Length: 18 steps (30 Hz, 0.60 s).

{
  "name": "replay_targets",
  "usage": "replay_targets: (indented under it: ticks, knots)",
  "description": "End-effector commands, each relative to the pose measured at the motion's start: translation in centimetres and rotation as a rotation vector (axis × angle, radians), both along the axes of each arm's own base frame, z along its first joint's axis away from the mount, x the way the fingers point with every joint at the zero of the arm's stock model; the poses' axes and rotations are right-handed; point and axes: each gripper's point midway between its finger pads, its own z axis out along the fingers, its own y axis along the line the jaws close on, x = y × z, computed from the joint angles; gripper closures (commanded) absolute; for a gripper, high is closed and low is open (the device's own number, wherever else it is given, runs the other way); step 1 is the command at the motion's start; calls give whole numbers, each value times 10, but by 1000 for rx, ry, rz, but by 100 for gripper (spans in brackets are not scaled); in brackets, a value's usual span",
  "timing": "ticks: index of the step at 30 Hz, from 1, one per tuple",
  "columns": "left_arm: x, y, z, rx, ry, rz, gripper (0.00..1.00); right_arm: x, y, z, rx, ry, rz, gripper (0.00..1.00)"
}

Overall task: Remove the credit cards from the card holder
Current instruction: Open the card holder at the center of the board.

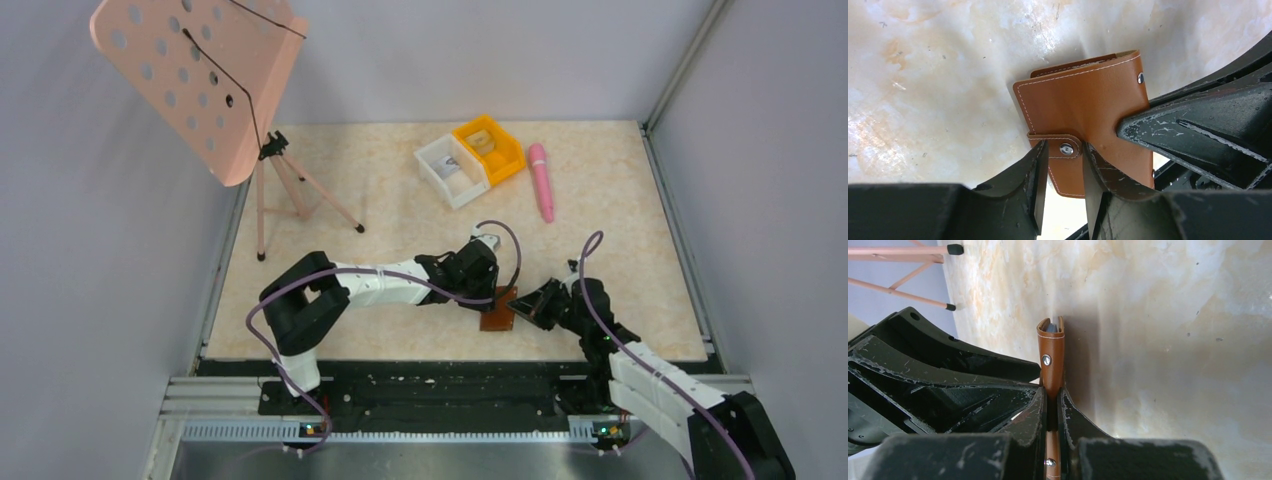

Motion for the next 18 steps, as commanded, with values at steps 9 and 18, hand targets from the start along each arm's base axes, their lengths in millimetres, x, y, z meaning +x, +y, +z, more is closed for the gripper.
replay_targets:
  ticks: [9, 18]
  knots:
    - [7, 2, -8, 59, -23, 4, 78, 5, 9, 16, 23, -78, 39, 100]
    - [9, 10, -4, 87, -44, 7, 100, 5, 6, 14, 3, -76, 30, 100]
